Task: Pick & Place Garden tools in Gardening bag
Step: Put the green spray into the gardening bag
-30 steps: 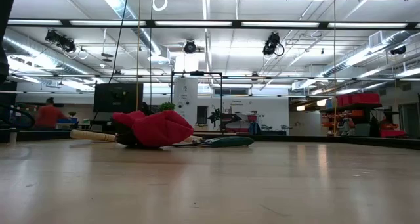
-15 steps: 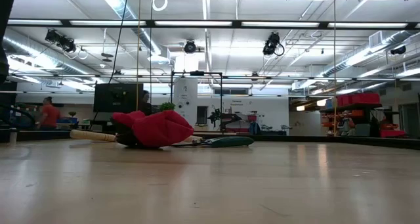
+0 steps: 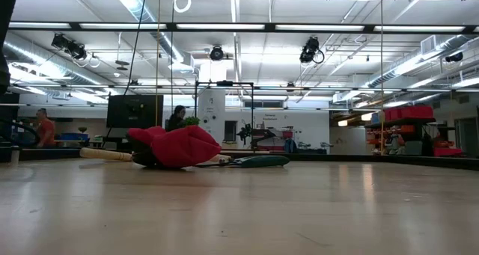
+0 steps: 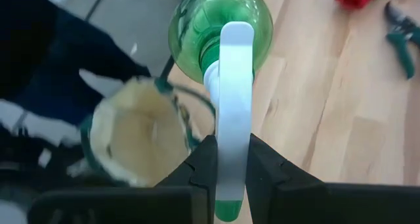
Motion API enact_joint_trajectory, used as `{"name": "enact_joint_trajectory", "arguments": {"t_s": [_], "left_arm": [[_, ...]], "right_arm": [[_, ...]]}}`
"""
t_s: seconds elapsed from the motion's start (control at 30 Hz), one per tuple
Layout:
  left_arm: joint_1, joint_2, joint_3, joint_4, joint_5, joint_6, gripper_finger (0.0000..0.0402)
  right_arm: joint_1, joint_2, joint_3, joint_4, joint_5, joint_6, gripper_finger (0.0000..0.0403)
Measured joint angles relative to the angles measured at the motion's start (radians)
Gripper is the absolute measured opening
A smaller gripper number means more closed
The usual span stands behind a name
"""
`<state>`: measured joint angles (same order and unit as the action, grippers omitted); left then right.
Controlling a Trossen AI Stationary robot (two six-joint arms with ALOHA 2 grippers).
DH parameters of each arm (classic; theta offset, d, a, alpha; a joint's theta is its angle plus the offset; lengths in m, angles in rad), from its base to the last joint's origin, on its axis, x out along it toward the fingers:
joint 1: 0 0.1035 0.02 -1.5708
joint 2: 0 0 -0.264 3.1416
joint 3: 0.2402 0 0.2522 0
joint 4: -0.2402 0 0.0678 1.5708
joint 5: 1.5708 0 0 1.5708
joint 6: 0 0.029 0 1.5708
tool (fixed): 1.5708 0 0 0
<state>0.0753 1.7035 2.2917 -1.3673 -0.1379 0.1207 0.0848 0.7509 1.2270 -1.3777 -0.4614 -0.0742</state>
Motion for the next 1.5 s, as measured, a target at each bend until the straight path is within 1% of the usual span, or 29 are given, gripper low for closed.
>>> {"name": "enact_joint_trajectory", "arguments": {"t_s": [0.27, 0.47, 0.87, 1.03, 1.17, 1.3, 1.43, 1.5], "left_arm": [[0.0, 0.0, 0.0, 0.118, 0.0, 0.001, 0.003], [0.0, 0.0, 0.0, 0.218, 0.0, 0.002, 0.003], [0.0, 0.0, 0.0, 0.375, 0.0, 0.002, 0.003], [0.0, 0.0, 0.0, 0.396, 0.0, 0.002, 0.003], [0.0, 0.0, 0.0, 0.448, 0.001, -0.025, 0.003], [-0.002, 0.001, 0.0, 0.437, 0.046, -0.062, 0.003], [-0.001, 0.001, 0.0, 0.35, 0.204, -0.058, 0.003], [0.0, 0.001, 0.0, 0.306, 0.236, -0.108, 0.003]], "right_arm": [[0.034, 0.0, 0.0, -0.135, 0.001, -0.136, 0.0052], [0.057, 0.0, 0.0, -0.195, 0.047, -0.198, 0.0052], [0.114, 0.014, 0.113, -0.193, 0.061, -0.197, 0.0052], [0.124, 0.016, 0.119, -0.193, 0.095, -0.197, 0.0052], [0.124, 0.021, 0.119, -0.193, 0.114, -0.194, 0.0052], [0.124, 0.028, 0.119, -0.193, 0.115, -0.193, 0.0052], [0.124, 0.038, 0.119, -0.193, 0.131, -0.189, 0.0052], [0.124, 0.039, 0.119, -0.193, 0.132, -0.187, 0.0052]]}}
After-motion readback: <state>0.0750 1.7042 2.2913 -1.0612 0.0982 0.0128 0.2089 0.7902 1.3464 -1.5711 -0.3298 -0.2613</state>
